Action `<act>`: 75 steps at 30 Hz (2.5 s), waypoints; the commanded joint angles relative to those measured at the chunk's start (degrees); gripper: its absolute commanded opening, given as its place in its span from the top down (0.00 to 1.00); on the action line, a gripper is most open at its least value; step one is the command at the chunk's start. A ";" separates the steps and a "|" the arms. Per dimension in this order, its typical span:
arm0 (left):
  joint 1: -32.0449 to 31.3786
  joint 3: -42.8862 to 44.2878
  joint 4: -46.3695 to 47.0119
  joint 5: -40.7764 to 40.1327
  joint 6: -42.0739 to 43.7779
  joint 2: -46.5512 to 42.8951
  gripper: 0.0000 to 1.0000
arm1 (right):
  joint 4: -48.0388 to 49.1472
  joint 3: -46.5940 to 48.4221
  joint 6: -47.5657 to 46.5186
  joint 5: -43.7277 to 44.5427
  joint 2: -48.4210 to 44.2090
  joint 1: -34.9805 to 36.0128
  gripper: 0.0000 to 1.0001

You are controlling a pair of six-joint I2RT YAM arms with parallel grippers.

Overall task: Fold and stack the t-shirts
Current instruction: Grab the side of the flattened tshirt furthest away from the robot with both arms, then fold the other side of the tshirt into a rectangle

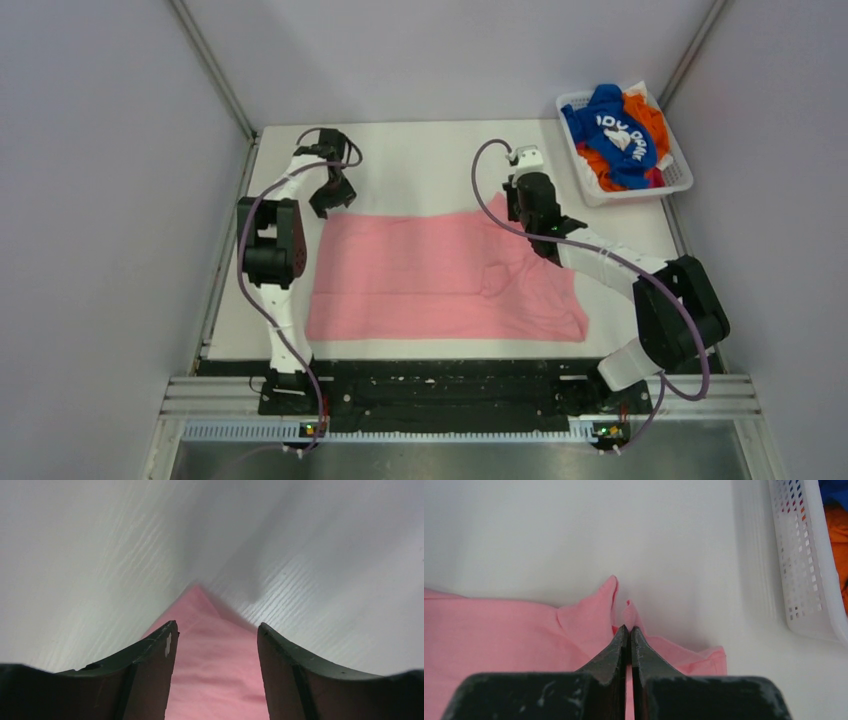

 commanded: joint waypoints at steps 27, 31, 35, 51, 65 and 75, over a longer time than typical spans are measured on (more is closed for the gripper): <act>-0.30 2.71 -9.53 -5.82 -1.43 1.06 1.00 | 1.95 0.32 -0.79 1.23 -2.69 0.05 1.00; -0.99 -1.69 -8.10 -6.61 -1.73 -4.47 1.00 | 1.13 -0.92 -0.86 1.26 -5.24 0.05 1.00; -1.70 -7.94 -5.63 -6.38 -2.77 -10.44 1.00 | -0.03 -3.22 0.97 -0.09 -9.50 0.09 1.00; -4.61 -29.23 -1.28 -6.29 -6.13 -30.07 1.00 | -25.67 -10.14 16.83 11.10 -27.49 7.62 1.00; -6.22 -45.33 2.62 -3.93 -9.61 -39.79 1.00 | -43.35 -13.38 29.43 19.81 -32.31 16.87 1.00; -6.21 -47.14 -4.93 -9.47 -11.76 -46.37 0.53 | -59.42 -16.16 47.45 -3.67 -41.17 19.68 0.59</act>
